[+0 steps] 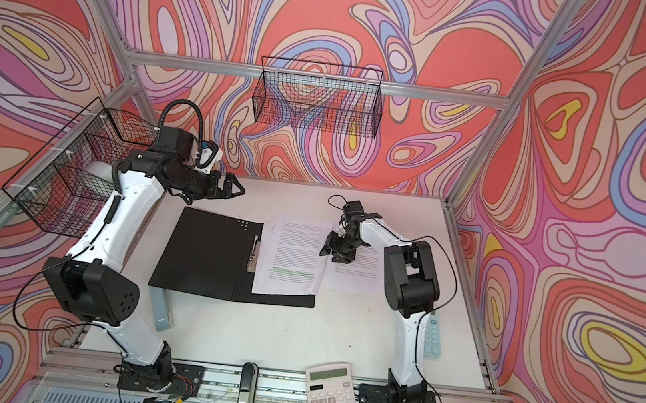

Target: Put the files into the folder

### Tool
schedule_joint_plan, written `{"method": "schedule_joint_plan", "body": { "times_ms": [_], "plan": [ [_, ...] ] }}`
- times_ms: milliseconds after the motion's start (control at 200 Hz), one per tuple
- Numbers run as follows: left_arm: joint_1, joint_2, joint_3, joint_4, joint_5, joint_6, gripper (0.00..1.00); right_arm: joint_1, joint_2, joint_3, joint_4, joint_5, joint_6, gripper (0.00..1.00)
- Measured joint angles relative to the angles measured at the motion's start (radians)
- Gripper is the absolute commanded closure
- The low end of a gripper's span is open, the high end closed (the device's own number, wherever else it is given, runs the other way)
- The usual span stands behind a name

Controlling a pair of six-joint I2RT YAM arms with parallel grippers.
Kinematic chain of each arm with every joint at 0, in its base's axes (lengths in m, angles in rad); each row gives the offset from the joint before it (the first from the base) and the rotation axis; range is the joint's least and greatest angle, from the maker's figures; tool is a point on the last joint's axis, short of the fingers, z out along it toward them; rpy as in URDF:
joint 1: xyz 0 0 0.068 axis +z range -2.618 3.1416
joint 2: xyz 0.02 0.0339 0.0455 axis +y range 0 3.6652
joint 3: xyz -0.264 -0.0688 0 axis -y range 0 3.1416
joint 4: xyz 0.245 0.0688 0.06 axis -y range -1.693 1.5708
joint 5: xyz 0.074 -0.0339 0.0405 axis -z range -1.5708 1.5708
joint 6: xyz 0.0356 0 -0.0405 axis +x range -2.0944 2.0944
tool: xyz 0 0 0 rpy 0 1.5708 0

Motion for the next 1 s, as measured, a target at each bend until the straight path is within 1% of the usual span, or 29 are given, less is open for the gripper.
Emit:
{"method": "schedule_joint_plan", "body": {
  "times_ms": [270, 411, 496, 736, 957, 1002],
  "plan": [
    [0.0, 0.0, -0.013, 0.0, 0.004, 0.0, 0.0, -0.002, 0.068, 0.085, -0.003, -0.034, -0.04, 0.51],
    [0.0, 0.0, -0.031, 0.004, 0.004, 0.0, 0.0, -0.002, 0.093, 0.117, -0.014, -0.045, -0.058, 0.54],
    [0.0, 0.002, -0.033, 0.004, 0.003, 0.0, 0.0, -0.002, 0.1, 0.126, -0.018, -0.053, -0.068, 0.58],
    [0.0, 0.002, -0.033, 0.006, 0.004, 0.0, 0.0, -0.002, 0.108, 0.152, -0.031, -0.07, -0.098, 0.73],
    [0.0, 0.002, -0.038, 0.01, 0.004, -0.001, 0.0, -0.002, 0.113, 0.192, -0.051, -0.074, -0.122, 0.83],
    [0.0, 0.002, -0.041, 0.01, 0.004, -0.001, 0.0, -0.002, 0.119, 0.202, -0.055, -0.075, -0.128, 0.83]
  ]
}}
